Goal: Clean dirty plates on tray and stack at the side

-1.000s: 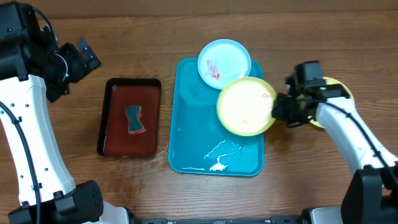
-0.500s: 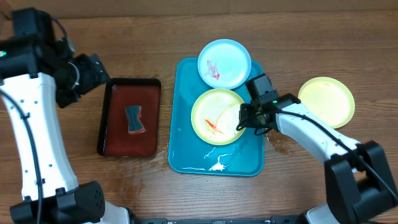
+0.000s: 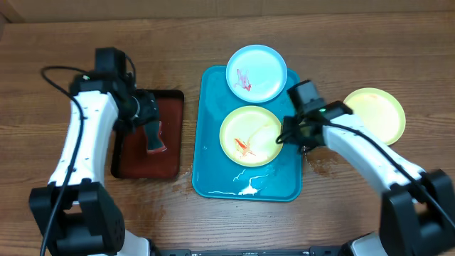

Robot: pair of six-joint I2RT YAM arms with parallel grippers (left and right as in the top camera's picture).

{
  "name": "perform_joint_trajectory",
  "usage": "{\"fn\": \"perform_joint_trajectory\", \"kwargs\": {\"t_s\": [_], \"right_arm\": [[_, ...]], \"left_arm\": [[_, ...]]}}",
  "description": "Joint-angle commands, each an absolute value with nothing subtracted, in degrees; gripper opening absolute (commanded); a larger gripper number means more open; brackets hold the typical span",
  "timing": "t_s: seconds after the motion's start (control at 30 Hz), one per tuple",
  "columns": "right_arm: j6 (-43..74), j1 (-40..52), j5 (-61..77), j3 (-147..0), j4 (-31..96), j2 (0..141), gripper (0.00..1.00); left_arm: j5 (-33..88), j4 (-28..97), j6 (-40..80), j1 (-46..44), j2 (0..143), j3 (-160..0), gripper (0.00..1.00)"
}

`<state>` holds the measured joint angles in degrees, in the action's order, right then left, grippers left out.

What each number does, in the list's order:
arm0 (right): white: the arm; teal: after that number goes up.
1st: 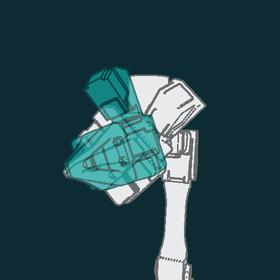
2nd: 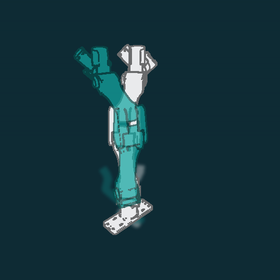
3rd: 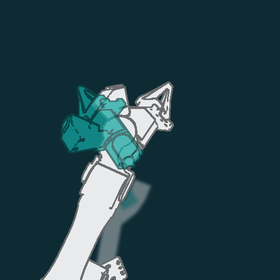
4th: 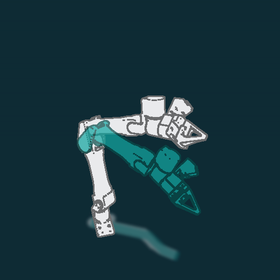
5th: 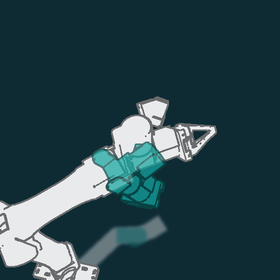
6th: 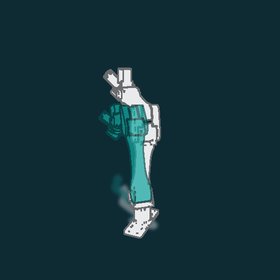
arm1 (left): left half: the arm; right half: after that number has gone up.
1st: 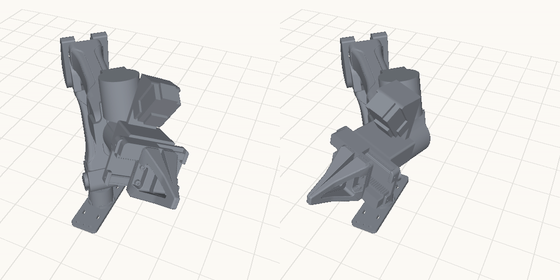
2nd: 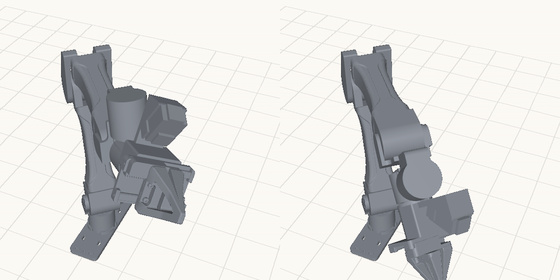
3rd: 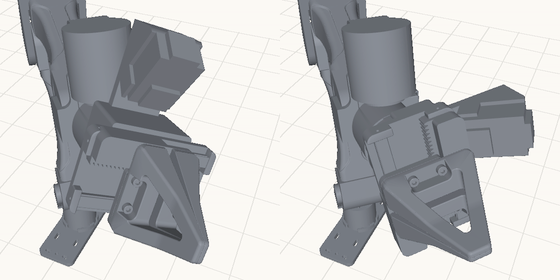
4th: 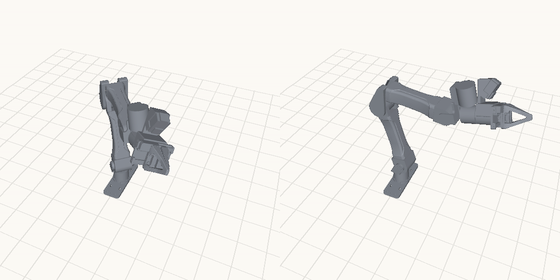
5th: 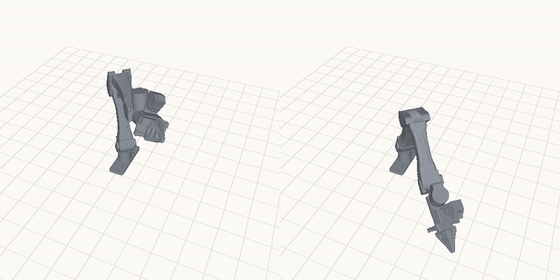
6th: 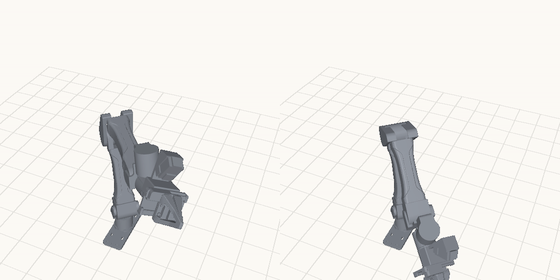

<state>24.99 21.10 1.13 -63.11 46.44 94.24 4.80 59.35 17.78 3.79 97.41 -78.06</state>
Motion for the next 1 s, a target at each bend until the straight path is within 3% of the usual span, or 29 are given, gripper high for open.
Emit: {"fn": "perform_joint_trajectory", "kwargs": {"t_s": [0.0,0.17,0.33,0.4,0.47,0.5,0.7,0.97], "right_arm": [[24.8,20.9,1.0,-66.3,47.7,89.3,0.46],[23.8,20.9,3.9,-66.3,52.3,88.4,0.46],[23.8,20.9,4.2,-66.3,55.4,88.4,0.46],[23.8,20.9,4.2,-66.3,55.7,88.4,0.46],[23.8,20.9,4.2,-66.3,56.2,88.4,0.46],[23.8,20.9,4.2,-66.3,56.4,88.4,0.46],[23.8,20.9,3.6,-66.3,56.5,88.4,0.45],[24.1,20.8,-3.9,-63.3,51.9,89.2,0.47]], "left_arm": [[1.5,54.9,19.9,1.8,97.8,-71.2,0.69],[-7.1,53.1,28.2,1.1,101.1,-66.7,0.59],[-6.9,47.1,28.3,1.0,108.0,-66.5,0.48],[-5.0,45.3,28.3,0.9,111.0,-66.5,0.37],[-2.1,44.9,27.1,0.9,112.5,-66.5,0.07],[-1.0,44.9,26.2,0.9,112.9,-66.7,0.04],[-0.4,49.7,21.7,1.1,111.8,-72.3,0.04],[2.0,66.8,15.1,0.2,110.6,-90.2,0.04]]}}
